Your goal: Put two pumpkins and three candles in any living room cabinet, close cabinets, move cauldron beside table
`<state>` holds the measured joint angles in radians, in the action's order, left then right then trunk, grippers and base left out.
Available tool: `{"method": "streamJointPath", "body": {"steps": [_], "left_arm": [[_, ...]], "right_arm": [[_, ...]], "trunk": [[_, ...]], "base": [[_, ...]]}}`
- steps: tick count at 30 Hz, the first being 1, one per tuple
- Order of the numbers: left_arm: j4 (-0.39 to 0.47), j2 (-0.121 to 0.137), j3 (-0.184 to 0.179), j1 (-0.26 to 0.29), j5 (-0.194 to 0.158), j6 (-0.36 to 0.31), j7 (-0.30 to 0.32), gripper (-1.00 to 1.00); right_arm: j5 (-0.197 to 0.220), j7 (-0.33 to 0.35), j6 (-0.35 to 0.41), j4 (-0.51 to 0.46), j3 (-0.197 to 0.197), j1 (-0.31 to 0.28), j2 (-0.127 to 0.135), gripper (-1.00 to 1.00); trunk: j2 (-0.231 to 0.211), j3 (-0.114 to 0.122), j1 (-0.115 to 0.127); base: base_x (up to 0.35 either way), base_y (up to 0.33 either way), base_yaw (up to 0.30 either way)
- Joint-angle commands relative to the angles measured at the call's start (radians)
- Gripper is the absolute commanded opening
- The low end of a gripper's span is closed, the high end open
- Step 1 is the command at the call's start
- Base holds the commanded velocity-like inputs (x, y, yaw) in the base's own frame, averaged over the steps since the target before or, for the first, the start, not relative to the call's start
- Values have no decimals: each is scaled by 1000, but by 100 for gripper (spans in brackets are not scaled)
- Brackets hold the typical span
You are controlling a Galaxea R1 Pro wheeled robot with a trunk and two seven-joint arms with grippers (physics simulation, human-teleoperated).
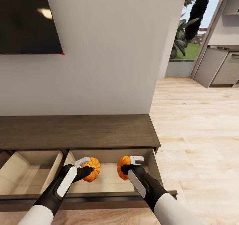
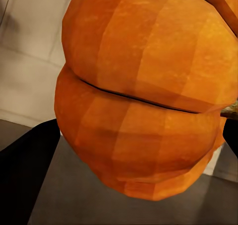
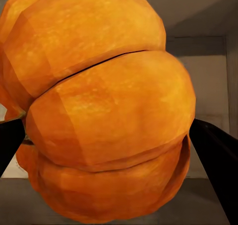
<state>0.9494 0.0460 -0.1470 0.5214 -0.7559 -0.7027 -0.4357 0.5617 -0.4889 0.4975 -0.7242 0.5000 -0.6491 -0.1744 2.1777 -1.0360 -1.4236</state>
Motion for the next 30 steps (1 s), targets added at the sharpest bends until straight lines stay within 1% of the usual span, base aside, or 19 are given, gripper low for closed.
{"method": "streamJointPath", "body": {"steps": [1, 4, 9, 13, 17, 26, 30], "left_arm": [[0, 0, 0, 0, 1, 0, -2, -100], [0, 0, 0, 0, 1, 0, -2, -100], [0, 0, 0, 0, 1, 0, -1, -100], [0, 0, 0, 0, 1, 1, -1, -100], [0, 0, 0, 0, 1, 1, -1, -100], [0, 0, 0, 0, 1, 0, 1, -100], [0, 0, 0, 0, 1, 1, 0, -100]], "right_arm": [[1, 0, -17, 4, 0, 0, 0, -100], [-2, 0, -57, 28, 3, -1, 0, -100], [-3, 0, -75, 38, 6, -1, 0, -100], [-3, 0, -110, 40, 7, 0, 0, -100], [-3, 0, -118, 40, 8, 0, 0, -100], [-2, 0, -119, 40, 8, 0, 0, -100], [-2, 0, -119, 40, 8, 0, 0, -100]], "trunk": [[7, -3, -4], [28, -13, -15], [63, -28, -35], [91, -41, -50], [119, -53, -65], [119, -53, -65], [119, -53, -65]], "base": [[0, 0, 0], [0, 0, 0], [0, 0, 0], [0, 0, 0], [0, 0, 0], [2, 1, 0], [173, 50, 0]]}}
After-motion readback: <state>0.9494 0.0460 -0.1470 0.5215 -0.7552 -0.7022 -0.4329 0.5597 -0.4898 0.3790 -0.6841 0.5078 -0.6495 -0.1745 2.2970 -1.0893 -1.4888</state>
